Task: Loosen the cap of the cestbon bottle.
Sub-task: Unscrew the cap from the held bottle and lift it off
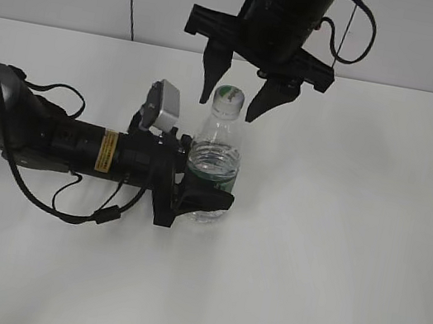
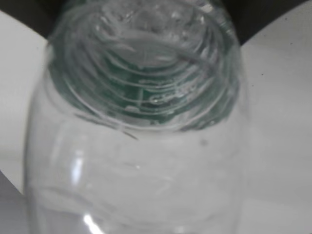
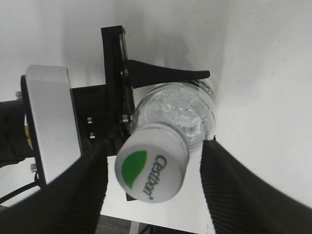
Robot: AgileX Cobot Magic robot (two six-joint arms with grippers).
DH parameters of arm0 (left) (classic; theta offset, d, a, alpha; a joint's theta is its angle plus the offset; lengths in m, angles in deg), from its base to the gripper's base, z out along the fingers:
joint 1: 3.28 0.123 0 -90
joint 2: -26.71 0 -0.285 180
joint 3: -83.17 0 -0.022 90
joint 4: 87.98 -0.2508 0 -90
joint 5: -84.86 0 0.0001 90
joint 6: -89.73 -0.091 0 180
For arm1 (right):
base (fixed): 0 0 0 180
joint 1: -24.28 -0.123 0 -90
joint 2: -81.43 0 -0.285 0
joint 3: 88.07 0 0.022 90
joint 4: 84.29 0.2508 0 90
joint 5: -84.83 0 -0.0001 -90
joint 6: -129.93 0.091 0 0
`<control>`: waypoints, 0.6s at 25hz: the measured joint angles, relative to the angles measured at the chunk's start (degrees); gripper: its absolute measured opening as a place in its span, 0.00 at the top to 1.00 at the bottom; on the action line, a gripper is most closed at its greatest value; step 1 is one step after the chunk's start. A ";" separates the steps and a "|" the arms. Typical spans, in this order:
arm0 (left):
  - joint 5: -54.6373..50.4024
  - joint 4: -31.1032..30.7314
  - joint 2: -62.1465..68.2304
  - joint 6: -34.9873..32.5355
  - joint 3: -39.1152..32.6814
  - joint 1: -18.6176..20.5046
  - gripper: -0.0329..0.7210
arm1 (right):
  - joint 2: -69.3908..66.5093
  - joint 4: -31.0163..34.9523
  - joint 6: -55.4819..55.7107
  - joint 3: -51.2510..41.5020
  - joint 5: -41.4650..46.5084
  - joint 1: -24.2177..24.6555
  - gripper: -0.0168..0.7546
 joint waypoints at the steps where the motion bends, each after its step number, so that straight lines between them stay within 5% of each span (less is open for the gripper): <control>1: 0.00 0.00 0.00 0.00 0.00 0.00 0.42 | 0.00 0.00 0.00 0.00 0.00 0.00 0.38; 9: 0.00 0.00 0.00 0.00 0.00 0.00 0.42 | 0.00 -0.47 0.00 0.00 0.00 0.00 0.39; 15: -0.05 0.00 0.00 0.00 0.00 0.00 0.42 | 0.00 -0.47 -0.05 0.00 0.00 0.00 0.49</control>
